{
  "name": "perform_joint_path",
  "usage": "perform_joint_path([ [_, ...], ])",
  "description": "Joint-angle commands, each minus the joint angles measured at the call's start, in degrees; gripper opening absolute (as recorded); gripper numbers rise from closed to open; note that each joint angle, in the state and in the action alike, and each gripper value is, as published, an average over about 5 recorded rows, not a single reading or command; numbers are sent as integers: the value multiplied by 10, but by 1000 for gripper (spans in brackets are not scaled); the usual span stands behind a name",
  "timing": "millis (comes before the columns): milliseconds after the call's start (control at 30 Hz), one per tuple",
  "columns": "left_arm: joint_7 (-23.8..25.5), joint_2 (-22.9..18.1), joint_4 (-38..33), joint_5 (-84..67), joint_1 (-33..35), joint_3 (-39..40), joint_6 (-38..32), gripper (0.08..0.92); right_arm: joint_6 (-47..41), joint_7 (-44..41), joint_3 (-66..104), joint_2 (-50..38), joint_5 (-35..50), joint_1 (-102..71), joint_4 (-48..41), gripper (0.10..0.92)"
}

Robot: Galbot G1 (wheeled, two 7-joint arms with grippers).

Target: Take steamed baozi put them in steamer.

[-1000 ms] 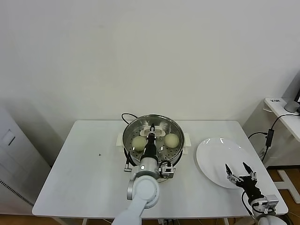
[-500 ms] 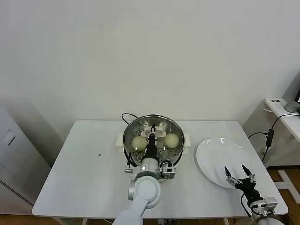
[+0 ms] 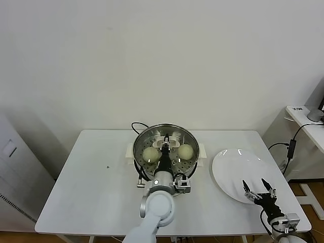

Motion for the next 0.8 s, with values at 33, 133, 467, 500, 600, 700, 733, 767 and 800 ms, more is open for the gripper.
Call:
perform_joint_path([
  [33,47,-3,-78,-148,9,1,12,291,0,-1,0,-1,0,2,0,823],
  [133,72,32,-127,-194,21,-13,11,378,-1,-1,0,-1,-1,3,1,823],
  [467,156,181,-309,-587,37,-169,15,672,-4,-5,-3,0,-8,9,3,823],
  [500,148,193,-316,-677,33,-193,15,698,-5,-5,-3,0,-8,11,4,823],
  [600,96,217,-321,-925,30,-264,13,777,-9,-4,-6,-3,-5,16,8,823],
  [700,2,227,-320,-1105,41,-329,10,815,-11,4,-9,-4,-3,17,13,823],
  [733,-25,227,-317,-1147,49,-349,7,818,-9,6,-10,-5,-2,17,15,823],
  [767,-52,225,-312,-1177,61,-368,2,821,-8,8,-10,-6,0,15,18,823],
  [800,-70,222,-305,-1197,75,-386,-6,822,-7,9,-10,-7,4,14,21,823],
])
